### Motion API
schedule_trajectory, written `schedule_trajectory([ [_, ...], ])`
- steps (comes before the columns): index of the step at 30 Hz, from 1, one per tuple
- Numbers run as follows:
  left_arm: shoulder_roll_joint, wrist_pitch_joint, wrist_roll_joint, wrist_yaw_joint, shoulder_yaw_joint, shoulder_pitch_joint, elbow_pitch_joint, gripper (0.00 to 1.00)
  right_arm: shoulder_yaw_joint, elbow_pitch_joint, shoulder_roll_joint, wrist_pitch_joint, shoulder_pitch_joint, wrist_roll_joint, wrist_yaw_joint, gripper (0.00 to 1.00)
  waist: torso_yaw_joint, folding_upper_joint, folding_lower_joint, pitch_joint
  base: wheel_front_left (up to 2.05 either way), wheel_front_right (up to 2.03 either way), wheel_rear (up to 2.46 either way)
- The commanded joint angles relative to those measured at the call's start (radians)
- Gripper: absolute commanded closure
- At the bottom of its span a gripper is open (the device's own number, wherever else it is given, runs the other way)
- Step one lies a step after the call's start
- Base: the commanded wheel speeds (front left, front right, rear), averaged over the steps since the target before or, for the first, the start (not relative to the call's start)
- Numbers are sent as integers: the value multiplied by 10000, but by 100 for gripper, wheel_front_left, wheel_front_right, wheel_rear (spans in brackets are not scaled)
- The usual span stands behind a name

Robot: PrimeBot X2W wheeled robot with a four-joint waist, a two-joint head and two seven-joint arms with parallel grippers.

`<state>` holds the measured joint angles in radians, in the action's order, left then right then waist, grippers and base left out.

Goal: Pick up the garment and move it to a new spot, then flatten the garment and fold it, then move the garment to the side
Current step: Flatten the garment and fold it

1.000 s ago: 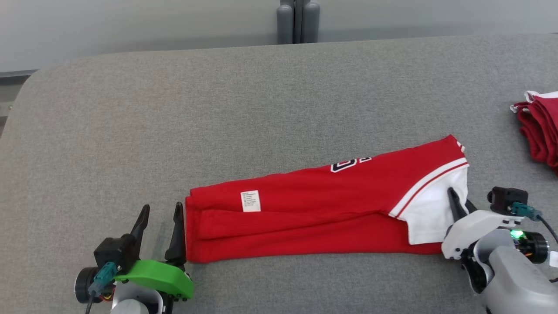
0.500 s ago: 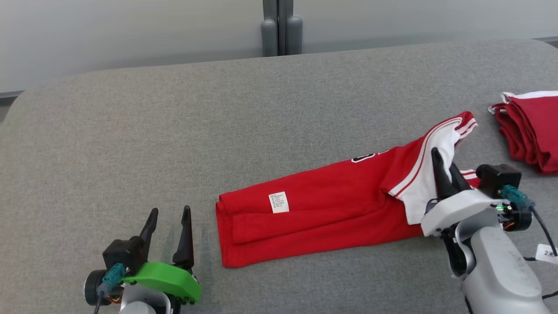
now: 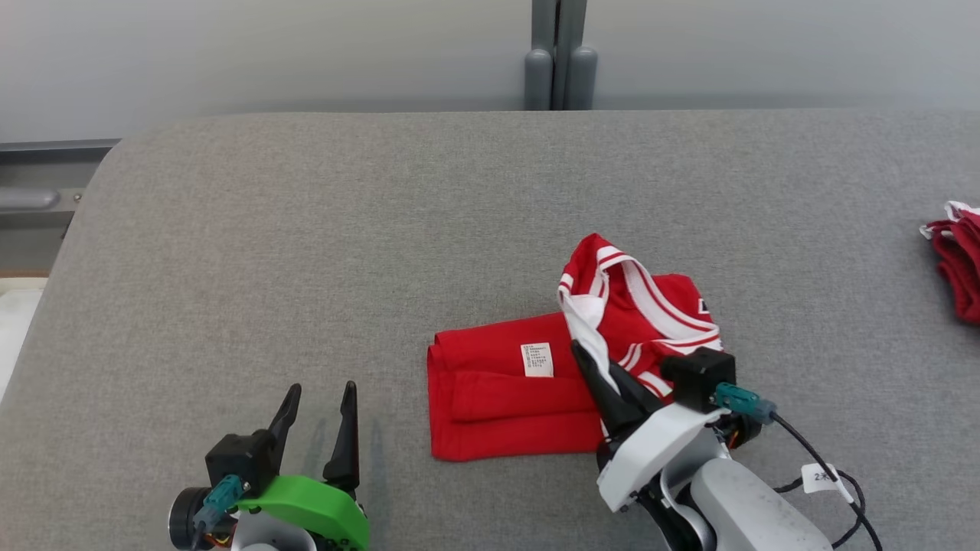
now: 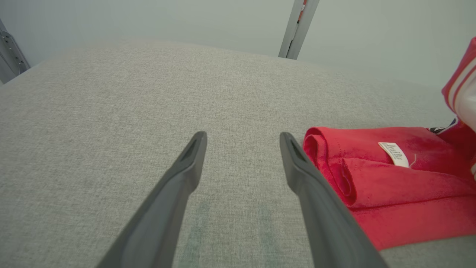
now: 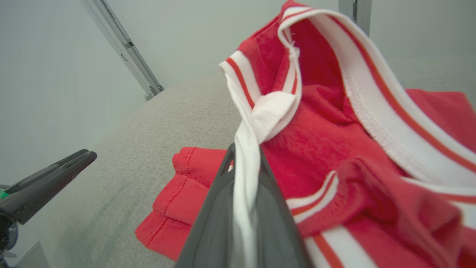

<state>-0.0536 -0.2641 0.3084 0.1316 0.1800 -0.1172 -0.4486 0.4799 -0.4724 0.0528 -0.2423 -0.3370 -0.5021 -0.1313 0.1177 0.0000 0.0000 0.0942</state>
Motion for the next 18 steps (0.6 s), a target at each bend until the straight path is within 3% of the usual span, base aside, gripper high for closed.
schedule_trajectory([
  [1,-17,2,73,-20,14,38,-9,0,351,-127,15,18,-219,-145,15,100,316,0,0,-12,0,0,0],
  [7,-5,3,101,-20,20,-24,-92,0,1689,-622,8,-92,-845,-920,13,100,593,0,0,-2,0,0,0],
  [8,-4,3,87,-20,14,-22,-109,0,1867,-697,12,-114,-937,-1020,13,85,612,0,0,-11,0,0,0],
  [10,-2,3,70,-20,-37,-19,-159,0,2192,-736,-5,-152,-1115,-1400,12,9,622,0,0,-34,0,0,0],
  [11,0,2,58,-20,-62,-20,-175,0,2344,-718,4,-170,-1206,-1563,14,0,609,0,0,-53,0,0,0],
  [15,4,2,3,-20,-301,15,-182,0,2455,-650,14,-218,-1415,-1805,14,0,451,0,0,-168,0,0,0],
  [18,3,2,-81,-20,-517,54,-144,0,1790,-420,13,-225,-1359,-1388,14,0,267,0,0,-270,0,0,0],
])
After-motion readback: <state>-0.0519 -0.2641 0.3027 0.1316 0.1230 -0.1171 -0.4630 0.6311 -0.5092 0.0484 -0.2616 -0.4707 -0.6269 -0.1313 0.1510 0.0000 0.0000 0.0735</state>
